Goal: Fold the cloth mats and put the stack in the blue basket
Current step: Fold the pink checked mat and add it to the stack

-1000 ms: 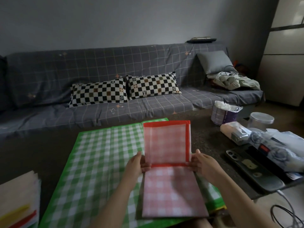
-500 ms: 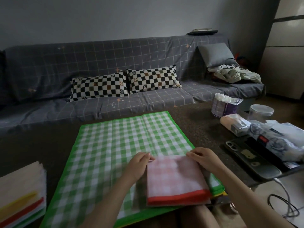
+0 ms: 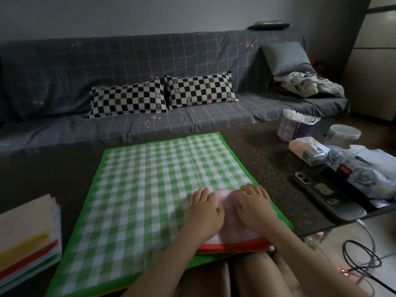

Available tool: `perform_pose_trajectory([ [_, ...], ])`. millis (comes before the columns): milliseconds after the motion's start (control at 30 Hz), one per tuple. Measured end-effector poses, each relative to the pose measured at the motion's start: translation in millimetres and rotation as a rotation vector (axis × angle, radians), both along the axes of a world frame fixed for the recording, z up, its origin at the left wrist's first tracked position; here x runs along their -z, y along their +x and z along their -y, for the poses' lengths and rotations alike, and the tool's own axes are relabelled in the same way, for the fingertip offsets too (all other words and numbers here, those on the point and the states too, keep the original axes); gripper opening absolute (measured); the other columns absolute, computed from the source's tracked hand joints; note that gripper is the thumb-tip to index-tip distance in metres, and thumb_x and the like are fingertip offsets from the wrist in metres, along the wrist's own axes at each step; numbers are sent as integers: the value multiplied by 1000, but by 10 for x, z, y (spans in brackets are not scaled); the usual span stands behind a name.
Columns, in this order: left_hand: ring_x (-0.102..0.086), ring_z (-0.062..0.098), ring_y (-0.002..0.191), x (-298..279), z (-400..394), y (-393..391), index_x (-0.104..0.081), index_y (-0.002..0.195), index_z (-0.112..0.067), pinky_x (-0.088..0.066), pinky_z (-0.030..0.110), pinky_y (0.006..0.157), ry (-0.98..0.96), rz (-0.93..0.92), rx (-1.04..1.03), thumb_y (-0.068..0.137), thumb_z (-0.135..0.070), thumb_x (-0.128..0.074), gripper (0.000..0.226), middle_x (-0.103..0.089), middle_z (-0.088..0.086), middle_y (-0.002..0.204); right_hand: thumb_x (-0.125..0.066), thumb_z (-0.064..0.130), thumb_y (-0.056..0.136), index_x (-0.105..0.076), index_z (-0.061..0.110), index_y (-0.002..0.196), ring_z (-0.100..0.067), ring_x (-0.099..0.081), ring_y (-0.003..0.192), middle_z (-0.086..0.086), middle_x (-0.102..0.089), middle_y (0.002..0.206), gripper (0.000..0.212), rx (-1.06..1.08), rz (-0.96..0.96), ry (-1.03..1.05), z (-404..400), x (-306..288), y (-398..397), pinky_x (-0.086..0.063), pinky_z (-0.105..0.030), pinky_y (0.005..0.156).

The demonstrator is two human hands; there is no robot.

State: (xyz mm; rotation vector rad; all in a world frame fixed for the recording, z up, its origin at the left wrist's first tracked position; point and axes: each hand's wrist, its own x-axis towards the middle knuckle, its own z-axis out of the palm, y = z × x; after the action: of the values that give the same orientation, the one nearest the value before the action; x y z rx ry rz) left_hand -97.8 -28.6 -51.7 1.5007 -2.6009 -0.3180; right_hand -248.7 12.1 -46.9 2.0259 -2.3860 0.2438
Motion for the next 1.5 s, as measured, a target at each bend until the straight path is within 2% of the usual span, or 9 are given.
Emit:
perform_pose_trajectory([
  [167, 11, 24, 147, 147, -86, -11, 0, 152, -14, 10, 43, 119, -35, 101, 23, 75, -49, 16, 86, 7, 10, 160, 7, 51, 85, -7, 15, 151, -18, 3, 147, -4, -4, 159, 77, -10, 24, 79, -89, 205, 168, 8, -36, 117],
  [300, 18, 20, 146, 149, -56, 110, 7, 151, -18, 13, 42, 118, -24, 136, 23, 97, -47, -4, 62, 14, 5, 159, -13, 47, 99, -1, 21, 151, -13, 10, 145, 1, 4, 159, 59, 26, 67, 81, -127, 252, 71, 11, -34, 116],
  [500, 18, 20, 146, 119, -21, 279, 12, 151, -18, 13, 41, 118, 25, 132, -99, 99, -51, -9, 65, 19, 4, 158, -4, 54, 94, 2, 16, 151, -16, 11, 146, -2, 7, 159, 68, 129, 67, 97, -176, 231, 1, 15, -39, 115],
  [767, -33, 23, 126, -8, 222, 268, -38, 135, -16, -25, 37, 110, 62, -198, -261, 91, -57, -47, 61, -36, 3, 136, -19, 54, 96, -2, 13, 151, -18, 0, 147, -4, -7, 159, 71, 206, 154, 43, -208, 161, 50, 9, -42, 117],
  [1000, -53, 8, 91, -197, 57, 283, -35, 129, -16, -44, 18, 71, 347, -835, -353, 92, -27, -61, 47, -49, -2, 121, -35, 49, 95, -10, 15, 150, -21, -27, 139, -1, -37, 148, 69, 243, 251, -80, -251, 65, 76, -5, -41, 117],
  [1133, -64, 17, 88, -289, 93, 488, -44, 121, -14, -52, 27, 67, 458, -1219, -543, 86, -22, -69, 43, -63, 4, 109, -48, 36, 95, -19, 28, 146, -19, -57, 94, -2, -59, 111, 60, 128, 652, -190, -232, -24, 185, -43, -30, 79],
  [1233, -68, 18, 83, -449, 142, 742, -53, 118, -12, -53, 28, 59, 448, -1332, -626, 88, -21, -66, 34, -68, 8, 104, -51, 27, 95, -26, 33, 145, -19, -61, 105, 3, -60, 121, 56, 26, 988, -209, -164, -129, 410, -52, -35, 83],
  [1400, -68, 22, 90, -691, 59, 1277, -53, 121, -15, -59, 41, 73, 433, -1346, -595, 95, -22, -57, 28, -66, 6, 111, -45, 22, 98, -24, 26, 147, -5, -64, 66, 5, -62, 98, 53, -50, 1068, -222, -18, -434, 899, -49, -22, 51],
  [1500, -62, 4, 79, -734, -67, 1544, -40, 138, -22, -50, 17, 54, 294, -1247, -561, 96, -12, -51, 44, -59, -8, 113, -44, 18, 98, -18, 26, 148, -2, -52, 49, -2, -64, 100, 57, -78, 1063, -212, 108, -559, 1202, -38, -15, 40],
])
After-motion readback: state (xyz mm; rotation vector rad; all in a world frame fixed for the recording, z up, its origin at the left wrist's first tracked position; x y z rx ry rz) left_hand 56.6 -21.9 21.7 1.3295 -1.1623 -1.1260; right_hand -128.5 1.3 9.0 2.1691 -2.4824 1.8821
